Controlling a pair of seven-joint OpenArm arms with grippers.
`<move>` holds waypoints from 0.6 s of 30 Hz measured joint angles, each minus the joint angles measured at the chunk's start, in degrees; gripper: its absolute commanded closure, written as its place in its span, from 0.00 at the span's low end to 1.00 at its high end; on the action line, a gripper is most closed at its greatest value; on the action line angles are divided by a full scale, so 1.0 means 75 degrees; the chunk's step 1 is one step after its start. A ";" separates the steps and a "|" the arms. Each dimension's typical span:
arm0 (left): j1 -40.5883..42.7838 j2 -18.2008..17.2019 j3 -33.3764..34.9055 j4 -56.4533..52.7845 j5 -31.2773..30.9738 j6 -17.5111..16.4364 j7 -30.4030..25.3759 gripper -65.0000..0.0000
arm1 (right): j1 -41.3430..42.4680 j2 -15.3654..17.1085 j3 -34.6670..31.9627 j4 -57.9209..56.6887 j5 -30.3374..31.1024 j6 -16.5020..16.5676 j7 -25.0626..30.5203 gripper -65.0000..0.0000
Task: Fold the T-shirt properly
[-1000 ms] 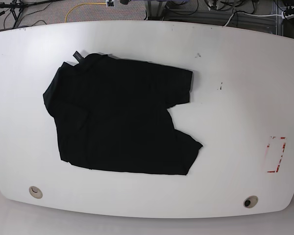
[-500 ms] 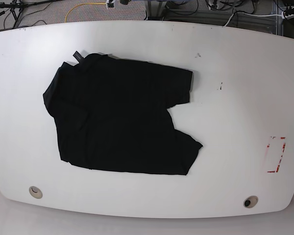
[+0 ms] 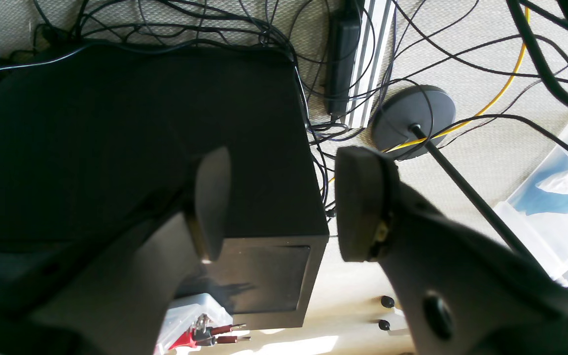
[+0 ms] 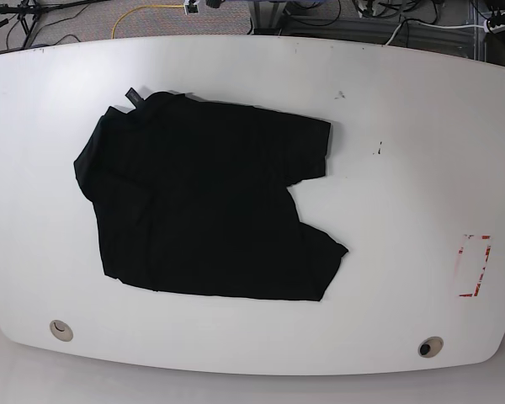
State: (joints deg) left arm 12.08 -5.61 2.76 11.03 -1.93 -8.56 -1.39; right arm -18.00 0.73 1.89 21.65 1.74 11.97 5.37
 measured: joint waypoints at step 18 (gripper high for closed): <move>-0.0041 -0.0003 0.0003 0.0006 0.0003 0.0000 0.0006 0.52 | -0.0020 0.0009 -0.0015 0.0079 0.0000 -0.0020 -0.0003 0.74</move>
State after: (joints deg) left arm 11.77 -5.63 2.79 11.07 -1.91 -8.56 -1.34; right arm -18.15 0.80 1.78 22.24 1.74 11.81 5.34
